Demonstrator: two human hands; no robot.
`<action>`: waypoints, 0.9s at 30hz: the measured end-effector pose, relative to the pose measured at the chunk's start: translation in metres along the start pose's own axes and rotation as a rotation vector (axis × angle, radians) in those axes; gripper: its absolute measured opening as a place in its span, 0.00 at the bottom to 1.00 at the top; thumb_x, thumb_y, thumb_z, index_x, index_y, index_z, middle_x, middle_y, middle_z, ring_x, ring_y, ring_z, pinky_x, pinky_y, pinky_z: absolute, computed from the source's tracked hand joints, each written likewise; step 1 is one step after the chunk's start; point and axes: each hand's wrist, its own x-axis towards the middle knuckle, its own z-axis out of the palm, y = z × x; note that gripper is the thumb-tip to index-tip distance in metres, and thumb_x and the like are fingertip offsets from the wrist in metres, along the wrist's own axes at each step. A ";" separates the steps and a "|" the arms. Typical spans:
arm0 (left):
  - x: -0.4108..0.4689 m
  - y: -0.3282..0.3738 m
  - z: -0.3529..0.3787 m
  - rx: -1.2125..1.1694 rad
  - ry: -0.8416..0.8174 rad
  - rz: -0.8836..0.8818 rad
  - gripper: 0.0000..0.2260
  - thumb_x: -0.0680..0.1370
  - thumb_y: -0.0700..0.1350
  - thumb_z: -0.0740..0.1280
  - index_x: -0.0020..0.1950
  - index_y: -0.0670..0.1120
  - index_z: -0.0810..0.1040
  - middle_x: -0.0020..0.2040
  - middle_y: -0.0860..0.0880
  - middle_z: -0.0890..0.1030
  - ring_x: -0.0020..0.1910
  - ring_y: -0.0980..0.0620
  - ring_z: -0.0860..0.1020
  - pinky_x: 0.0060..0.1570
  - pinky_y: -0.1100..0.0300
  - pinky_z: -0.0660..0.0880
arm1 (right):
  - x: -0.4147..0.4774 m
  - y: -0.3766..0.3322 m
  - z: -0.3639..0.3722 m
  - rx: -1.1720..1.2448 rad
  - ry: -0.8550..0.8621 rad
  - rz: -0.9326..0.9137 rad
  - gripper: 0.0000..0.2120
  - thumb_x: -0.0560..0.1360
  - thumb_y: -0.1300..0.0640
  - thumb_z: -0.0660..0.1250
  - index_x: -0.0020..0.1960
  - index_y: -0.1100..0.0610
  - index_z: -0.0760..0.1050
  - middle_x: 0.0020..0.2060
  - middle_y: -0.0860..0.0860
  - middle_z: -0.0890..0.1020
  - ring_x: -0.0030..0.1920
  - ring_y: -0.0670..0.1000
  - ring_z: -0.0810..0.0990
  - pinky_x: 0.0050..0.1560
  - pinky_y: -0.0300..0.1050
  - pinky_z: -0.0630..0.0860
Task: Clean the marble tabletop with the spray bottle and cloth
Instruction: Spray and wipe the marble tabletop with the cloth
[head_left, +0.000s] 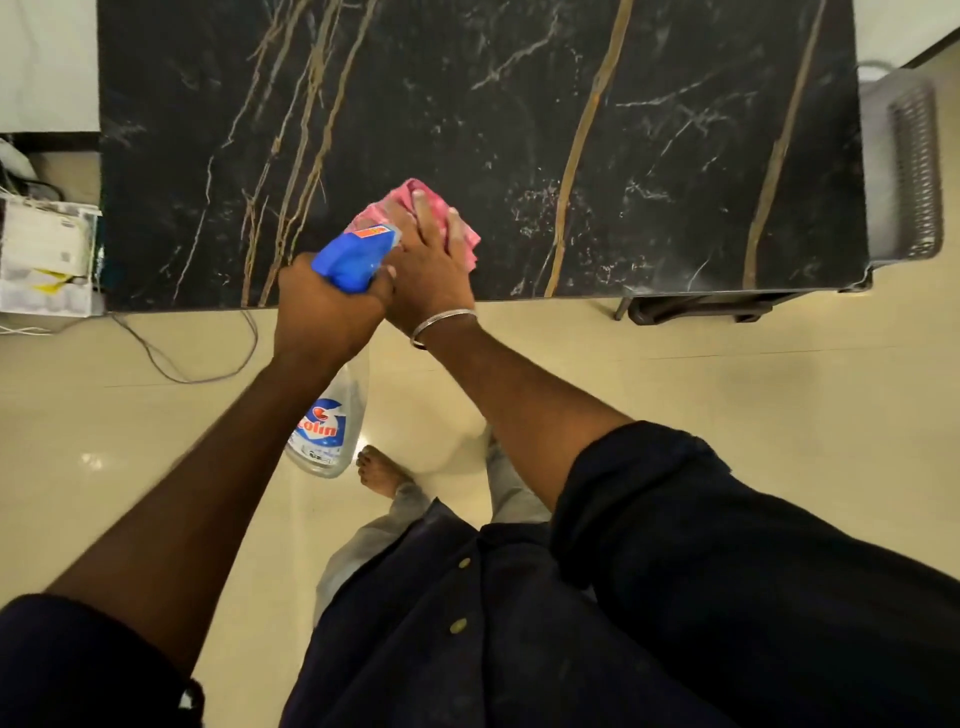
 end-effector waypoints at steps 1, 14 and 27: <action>0.002 0.000 0.002 0.008 -0.006 -0.001 0.26 0.74 0.55 0.70 0.63 0.39 0.72 0.47 0.43 0.77 0.41 0.52 0.76 0.44 0.60 0.74 | 0.001 0.003 0.000 -0.016 -0.018 -0.069 0.22 0.81 0.42 0.55 0.73 0.45 0.68 0.78 0.51 0.62 0.80 0.59 0.51 0.77 0.65 0.48; 0.026 0.077 0.051 0.003 -0.059 0.075 0.19 0.76 0.50 0.69 0.60 0.38 0.73 0.43 0.46 0.75 0.33 0.56 0.73 0.34 0.75 0.68 | -0.087 0.244 -0.034 -0.003 0.176 0.247 0.26 0.79 0.47 0.55 0.76 0.49 0.63 0.77 0.53 0.64 0.79 0.59 0.55 0.77 0.64 0.52; 0.038 0.076 0.020 0.040 -0.069 0.073 0.16 0.78 0.49 0.67 0.59 0.39 0.74 0.42 0.46 0.74 0.34 0.56 0.72 0.37 0.68 0.69 | -0.127 0.366 -0.060 0.082 0.369 1.074 0.27 0.80 0.42 0.47 0.75 0.52 0.63 0.75 0.56 0.66 0.77 0.61 0.59 0.76 0.61 0.56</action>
